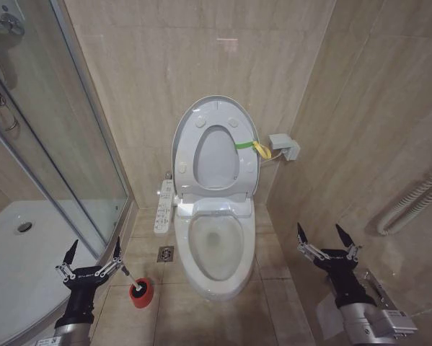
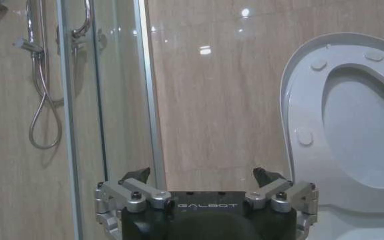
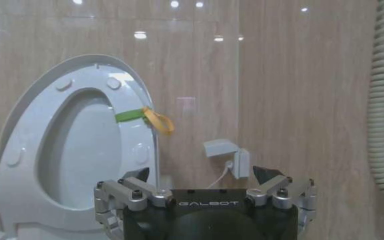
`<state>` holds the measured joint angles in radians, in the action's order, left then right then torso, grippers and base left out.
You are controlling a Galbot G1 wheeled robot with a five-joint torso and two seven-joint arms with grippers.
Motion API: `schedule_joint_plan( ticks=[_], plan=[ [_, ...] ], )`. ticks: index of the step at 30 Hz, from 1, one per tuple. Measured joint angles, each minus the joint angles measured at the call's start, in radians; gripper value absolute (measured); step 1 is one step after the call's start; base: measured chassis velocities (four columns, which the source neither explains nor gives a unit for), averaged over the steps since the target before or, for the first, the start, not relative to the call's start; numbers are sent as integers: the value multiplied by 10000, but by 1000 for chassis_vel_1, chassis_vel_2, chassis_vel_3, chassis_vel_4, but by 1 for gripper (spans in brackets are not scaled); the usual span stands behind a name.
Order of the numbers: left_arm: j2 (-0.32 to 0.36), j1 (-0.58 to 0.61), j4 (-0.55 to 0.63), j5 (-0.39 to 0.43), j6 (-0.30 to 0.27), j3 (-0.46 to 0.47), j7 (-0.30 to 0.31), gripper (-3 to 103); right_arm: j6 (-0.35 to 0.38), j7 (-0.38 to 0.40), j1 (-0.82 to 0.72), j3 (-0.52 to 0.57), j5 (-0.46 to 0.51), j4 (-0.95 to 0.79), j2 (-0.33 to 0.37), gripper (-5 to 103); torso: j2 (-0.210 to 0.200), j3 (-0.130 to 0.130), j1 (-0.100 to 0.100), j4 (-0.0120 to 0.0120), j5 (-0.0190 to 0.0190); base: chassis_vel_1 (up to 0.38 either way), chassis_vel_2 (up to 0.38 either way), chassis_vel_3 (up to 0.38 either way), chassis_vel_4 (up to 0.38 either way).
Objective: Open the toilet lid, clean the toilet bowl with a toilet brush, close the toilet lid, and flush.
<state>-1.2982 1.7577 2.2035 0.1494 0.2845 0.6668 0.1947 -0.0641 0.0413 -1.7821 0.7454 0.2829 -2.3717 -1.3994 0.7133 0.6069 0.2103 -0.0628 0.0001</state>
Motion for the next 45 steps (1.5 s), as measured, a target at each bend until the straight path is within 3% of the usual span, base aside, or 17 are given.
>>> schedule_joint_plan(
  ticks=[7, 32, 45],
  plan=[
    [0, 0, 0, 0, 0, 0, 0, 100, -218, -372, 214, -59, 36, 181, -105, 100, 0, 0, 0, 0, 0, 0, 0, 0, 0],
    [0, 1, 0, 0, 0, 0, 0, 100, -513, 104, 821, 44, 369, 534, 118, 100, 2, -2, -6, -3, -1, -54, 37, 48, -39],
    [0, -3, 0, 0, 0, 0, 0, 100, -713, 938, 1583, 150, -344, 1160, 449, 100, -2, 2, 8, 1, 1, -58, 64, 67, -52]
  ],
)
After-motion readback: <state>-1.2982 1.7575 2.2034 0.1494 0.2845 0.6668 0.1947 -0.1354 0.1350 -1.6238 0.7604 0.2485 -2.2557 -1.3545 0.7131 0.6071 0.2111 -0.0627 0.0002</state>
